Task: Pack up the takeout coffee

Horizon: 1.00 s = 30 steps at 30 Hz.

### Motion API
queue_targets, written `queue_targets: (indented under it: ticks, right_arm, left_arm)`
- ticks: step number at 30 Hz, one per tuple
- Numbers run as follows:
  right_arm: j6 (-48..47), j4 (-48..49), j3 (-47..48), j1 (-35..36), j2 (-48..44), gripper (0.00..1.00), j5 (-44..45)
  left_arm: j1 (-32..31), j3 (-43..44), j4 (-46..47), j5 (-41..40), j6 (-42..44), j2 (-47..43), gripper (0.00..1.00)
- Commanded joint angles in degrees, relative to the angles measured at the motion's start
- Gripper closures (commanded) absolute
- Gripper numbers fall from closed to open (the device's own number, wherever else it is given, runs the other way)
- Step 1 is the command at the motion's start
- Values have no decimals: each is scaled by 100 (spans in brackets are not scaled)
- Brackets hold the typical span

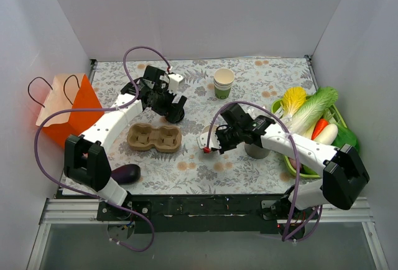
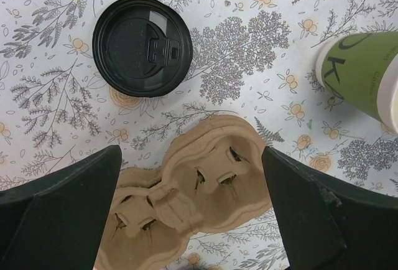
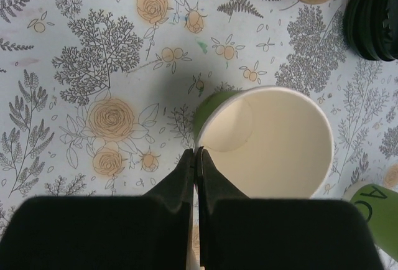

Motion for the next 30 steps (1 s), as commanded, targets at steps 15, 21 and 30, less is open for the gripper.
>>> queue_targets:
  ticks: [15, 21, 30]
  right_arm:
    - [315, 121, 793, 145, 541, 93, -295]
    - [718, 226, 995, 83, 629, 52, -357]
    - [1123, -563, 2190, -101, 410, 39, -164]
  left_arm:
    - [-79, 98, 598, -42, 376, 308, 2]
    - [-79, 106, 985, 2, 508, 483, 2]
    - [-79, 713, 766, 424, 745, 1186, 25]
